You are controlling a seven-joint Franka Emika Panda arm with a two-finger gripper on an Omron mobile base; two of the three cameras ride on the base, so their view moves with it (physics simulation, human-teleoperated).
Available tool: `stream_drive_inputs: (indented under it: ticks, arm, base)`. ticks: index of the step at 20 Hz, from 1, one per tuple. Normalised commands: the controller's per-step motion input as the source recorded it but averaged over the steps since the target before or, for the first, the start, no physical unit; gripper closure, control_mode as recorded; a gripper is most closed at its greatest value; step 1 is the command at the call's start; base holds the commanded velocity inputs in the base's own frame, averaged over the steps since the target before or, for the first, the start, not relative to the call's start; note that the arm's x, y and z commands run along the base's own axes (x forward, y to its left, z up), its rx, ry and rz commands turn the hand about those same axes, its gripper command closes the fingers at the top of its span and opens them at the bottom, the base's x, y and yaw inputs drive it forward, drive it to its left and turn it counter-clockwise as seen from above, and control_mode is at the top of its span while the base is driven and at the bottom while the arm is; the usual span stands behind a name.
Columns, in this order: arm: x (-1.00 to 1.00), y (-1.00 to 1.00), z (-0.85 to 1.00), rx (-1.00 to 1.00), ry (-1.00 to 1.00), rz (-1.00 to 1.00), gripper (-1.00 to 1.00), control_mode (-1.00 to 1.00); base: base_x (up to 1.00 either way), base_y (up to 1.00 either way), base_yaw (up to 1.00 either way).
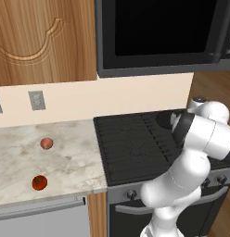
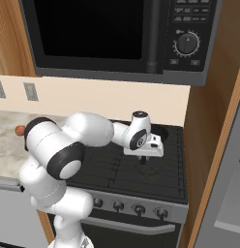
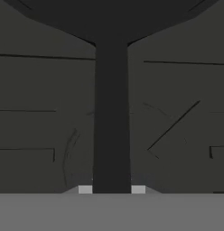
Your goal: Place the pan on the rear right burner on the stove. Then place the tomato and the onion in the pan and turn on the rear right burner.
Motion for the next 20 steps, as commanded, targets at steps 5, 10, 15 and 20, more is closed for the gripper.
stream_drive_inputs:
  ticks: [5, 10, 15, 20]
  arm:
    - [0.18, 0.0, -0.18, 0.0, 0.0, 0.0, 1.0, -1.0]
    - [0.22, 0.0, -0.03, 0.0, 0.0, 0.0, 1.0, -1.0]
    - [0.03, 0.0, 0.0, 0.0, 0.0, 0.0, 1.0, -1.0]
    - [0.0, 0.0, 0.0, 0.0, 0.0, 0.0, -1.0, -1.0]
  base:
    - [0.0, 0.0, 0.0]
    - [0.0, 0.0, 0.0]
    - [0.0, 0.0, 0.0]
    - [0.0, 0.0, 0.0]
